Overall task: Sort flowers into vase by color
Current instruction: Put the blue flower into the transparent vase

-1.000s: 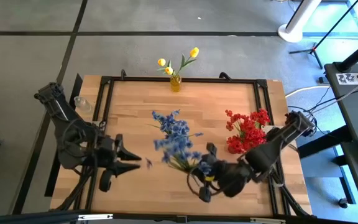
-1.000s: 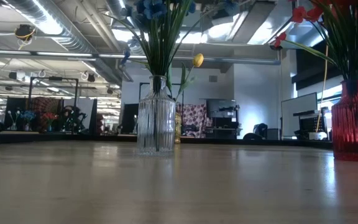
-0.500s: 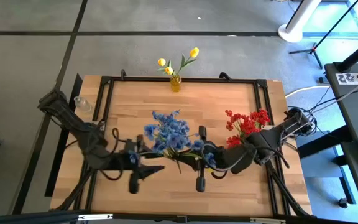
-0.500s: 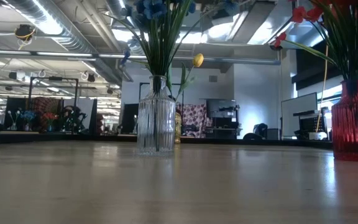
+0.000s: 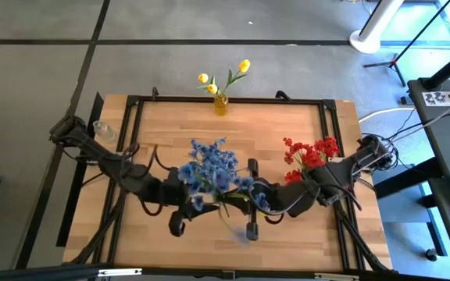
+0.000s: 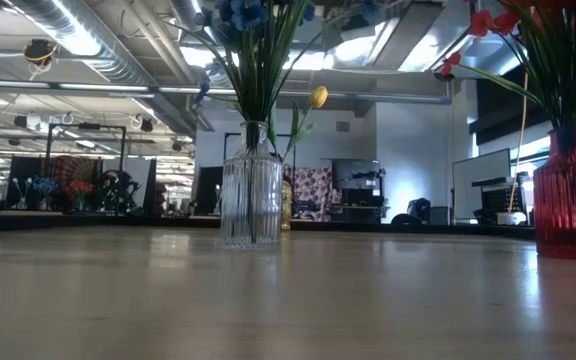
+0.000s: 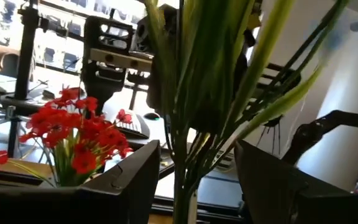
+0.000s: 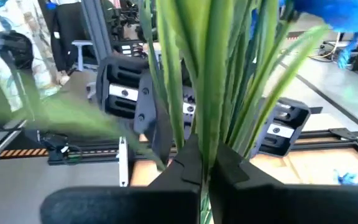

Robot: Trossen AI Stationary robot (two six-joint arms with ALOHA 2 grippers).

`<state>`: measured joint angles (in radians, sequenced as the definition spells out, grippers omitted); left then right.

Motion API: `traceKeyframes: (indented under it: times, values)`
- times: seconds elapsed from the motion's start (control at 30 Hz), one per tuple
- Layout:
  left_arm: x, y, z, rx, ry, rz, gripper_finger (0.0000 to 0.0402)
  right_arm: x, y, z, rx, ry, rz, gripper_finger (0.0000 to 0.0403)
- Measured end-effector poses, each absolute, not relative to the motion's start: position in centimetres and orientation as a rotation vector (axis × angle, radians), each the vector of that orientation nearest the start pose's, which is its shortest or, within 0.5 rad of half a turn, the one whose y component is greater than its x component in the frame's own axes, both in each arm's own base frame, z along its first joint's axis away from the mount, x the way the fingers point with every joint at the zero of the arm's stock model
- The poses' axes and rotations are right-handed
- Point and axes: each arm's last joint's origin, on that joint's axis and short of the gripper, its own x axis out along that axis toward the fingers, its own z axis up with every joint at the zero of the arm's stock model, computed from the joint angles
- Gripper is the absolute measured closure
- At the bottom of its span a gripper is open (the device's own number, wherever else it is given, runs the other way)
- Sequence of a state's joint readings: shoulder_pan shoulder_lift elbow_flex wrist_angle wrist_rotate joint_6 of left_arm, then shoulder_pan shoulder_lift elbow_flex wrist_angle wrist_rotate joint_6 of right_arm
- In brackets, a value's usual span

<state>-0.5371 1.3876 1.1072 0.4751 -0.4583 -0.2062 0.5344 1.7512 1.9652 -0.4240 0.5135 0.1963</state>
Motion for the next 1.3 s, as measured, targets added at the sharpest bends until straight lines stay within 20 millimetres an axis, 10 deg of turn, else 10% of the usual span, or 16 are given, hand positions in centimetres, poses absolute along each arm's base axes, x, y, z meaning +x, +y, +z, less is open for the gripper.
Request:
traceKeyframes:
  times: [0.97, 1.3]
  values:
    - [28.7, -13.5, 36.7, -0.225, -0.140, -0.020, 0.0206, 34.6, 17.6, 45.1, 0.070, 0.183, -0.047, 0.0392]
    - [28.8, -13.7, 36.4, -0.255, -0.128, 0.029, 0.0387, 34.6, 17.6, 45.2, 0.046, 0.170, -0.060, 0.0334]
